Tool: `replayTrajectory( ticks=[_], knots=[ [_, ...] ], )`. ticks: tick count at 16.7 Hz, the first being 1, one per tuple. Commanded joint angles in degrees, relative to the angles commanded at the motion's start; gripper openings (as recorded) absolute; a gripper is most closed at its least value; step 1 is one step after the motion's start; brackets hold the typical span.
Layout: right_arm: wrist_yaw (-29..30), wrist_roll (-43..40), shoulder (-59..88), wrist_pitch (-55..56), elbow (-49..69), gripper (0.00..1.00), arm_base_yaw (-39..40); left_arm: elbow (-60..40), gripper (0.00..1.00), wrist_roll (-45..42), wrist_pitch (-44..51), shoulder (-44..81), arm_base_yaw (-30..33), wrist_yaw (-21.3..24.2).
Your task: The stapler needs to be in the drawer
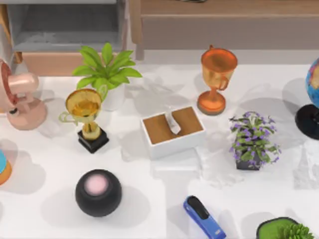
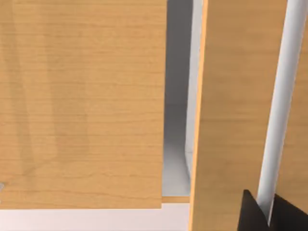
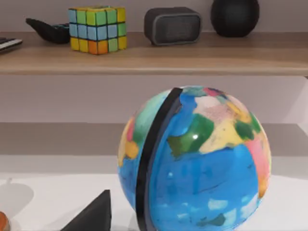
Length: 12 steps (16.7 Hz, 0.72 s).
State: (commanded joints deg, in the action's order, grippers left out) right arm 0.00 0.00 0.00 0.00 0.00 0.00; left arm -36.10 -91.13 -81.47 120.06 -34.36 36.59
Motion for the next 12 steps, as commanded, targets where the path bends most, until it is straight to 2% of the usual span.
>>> replayTrajectory(
  ticks=[4, 9, 12],
  knots=[
    [0.0, 0.0, 0.0, 0.0, 0.0, 1.00, 0.0, 7.3, 0.00, -0.2, -4.2, -3.1, -4.2, 4.2],
    [0.0, 0.0, 0.0, 0.0, 0.0, 1.00, 0.0, 8.2, 0.00, -0.3, -4.7, -3.4, -4.8, 4.8],
    [0.0, 0.0, 0.0, 0.0, 0.0, 1.00, 0.0, 8.2, 0.23, -0.3, -4.7, -3.4, -4.8, 4.8]
  ],
)
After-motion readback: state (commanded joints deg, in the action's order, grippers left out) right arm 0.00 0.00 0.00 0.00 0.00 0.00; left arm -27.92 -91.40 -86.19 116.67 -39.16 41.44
